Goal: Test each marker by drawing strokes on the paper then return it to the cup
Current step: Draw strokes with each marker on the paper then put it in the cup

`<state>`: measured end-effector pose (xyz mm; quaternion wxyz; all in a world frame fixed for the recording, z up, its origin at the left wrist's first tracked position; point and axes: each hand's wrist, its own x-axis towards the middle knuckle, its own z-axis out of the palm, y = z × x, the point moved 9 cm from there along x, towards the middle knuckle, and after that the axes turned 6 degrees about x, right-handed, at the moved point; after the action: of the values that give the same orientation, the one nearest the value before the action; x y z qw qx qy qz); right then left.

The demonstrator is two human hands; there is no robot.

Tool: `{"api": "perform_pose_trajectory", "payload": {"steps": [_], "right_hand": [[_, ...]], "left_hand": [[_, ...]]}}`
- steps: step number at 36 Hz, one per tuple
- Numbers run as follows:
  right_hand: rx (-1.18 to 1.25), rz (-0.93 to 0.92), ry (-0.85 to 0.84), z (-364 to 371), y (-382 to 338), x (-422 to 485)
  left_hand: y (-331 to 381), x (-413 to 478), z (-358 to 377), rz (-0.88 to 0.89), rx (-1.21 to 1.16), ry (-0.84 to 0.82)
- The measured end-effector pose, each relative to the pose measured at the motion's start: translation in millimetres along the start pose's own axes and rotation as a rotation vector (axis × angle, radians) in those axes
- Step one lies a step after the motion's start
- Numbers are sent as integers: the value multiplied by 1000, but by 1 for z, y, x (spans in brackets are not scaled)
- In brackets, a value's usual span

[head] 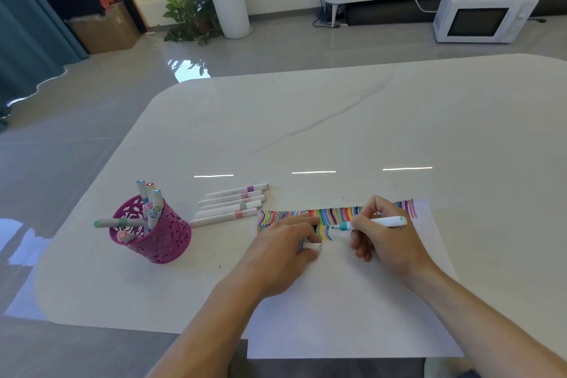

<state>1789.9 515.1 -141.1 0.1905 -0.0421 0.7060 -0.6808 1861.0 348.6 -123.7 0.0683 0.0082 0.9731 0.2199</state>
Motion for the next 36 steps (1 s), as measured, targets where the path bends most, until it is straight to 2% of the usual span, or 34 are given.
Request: {"api": "perform_pose_trajectory", "payload": {"steps": [8,14,22,28,36], "right_hand": [[131,-73,20,-3,-20,0],[259,-127,29,-1,-36,-3],[280,-198,7,2,-50,-9],[257,-200,-17,6,-46,-8],[223,-182,-46,11,-41,-7]], "left_hand": [[1,1,-23,-4,-102,160],[-8,1,-34,-83,-243,271],[-9,2,-29,-150,-509,236],[-5,1,-29,-133,-560,215],[-1,1,-29,-98,-496,195]]}}
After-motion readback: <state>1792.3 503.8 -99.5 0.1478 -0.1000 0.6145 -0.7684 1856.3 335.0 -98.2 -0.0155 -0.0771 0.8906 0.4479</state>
